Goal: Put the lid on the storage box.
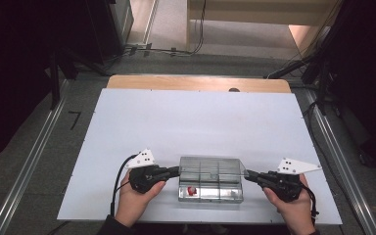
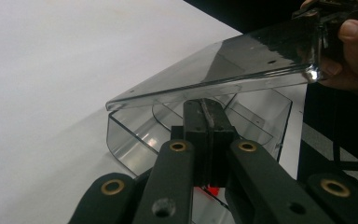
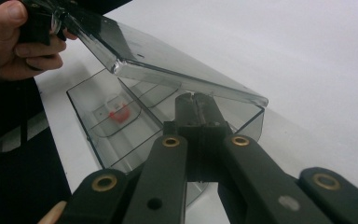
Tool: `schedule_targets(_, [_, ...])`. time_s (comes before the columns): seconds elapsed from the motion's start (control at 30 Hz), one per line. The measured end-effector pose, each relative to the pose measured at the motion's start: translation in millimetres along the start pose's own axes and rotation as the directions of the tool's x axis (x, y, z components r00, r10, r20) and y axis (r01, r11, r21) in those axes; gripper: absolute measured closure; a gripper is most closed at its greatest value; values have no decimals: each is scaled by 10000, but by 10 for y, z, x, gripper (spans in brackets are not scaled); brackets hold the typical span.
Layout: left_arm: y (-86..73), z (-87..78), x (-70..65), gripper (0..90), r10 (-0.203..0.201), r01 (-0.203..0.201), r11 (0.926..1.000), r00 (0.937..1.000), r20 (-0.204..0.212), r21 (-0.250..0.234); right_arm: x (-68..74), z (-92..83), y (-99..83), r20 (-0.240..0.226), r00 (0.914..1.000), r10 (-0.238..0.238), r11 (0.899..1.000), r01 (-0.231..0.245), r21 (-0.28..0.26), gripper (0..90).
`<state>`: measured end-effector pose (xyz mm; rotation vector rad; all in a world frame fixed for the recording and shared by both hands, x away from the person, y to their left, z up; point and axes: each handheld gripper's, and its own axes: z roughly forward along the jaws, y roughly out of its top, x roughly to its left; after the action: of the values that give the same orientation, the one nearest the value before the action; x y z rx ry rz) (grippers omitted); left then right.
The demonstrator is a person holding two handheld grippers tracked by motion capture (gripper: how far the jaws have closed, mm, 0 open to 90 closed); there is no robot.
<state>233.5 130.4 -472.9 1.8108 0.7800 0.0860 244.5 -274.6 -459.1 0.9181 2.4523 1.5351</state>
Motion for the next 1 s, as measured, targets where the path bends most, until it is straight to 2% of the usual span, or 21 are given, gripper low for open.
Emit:
schedule_targets(0.33, [-42, -8, -74, 900, 124, -127, 9997, 9998, 147, 196, 56, -26, -65, -133, 9998, -162, 9998, 164, 137, 876])
schedule_targets(0.7, [-142, -3, -74, 900, 64, -82, 9987, 9993, 370, 510, 65, -48, -157, -203, 9994, -296, 9988, 304, 385, 876])
schedule_targets(1.0, [-199, -14, -76, 900, 134, -160, 9975, 9992, 383, 681, 59, -25, -209, -323, 9990, -318, 9978, 336, 574, 876])
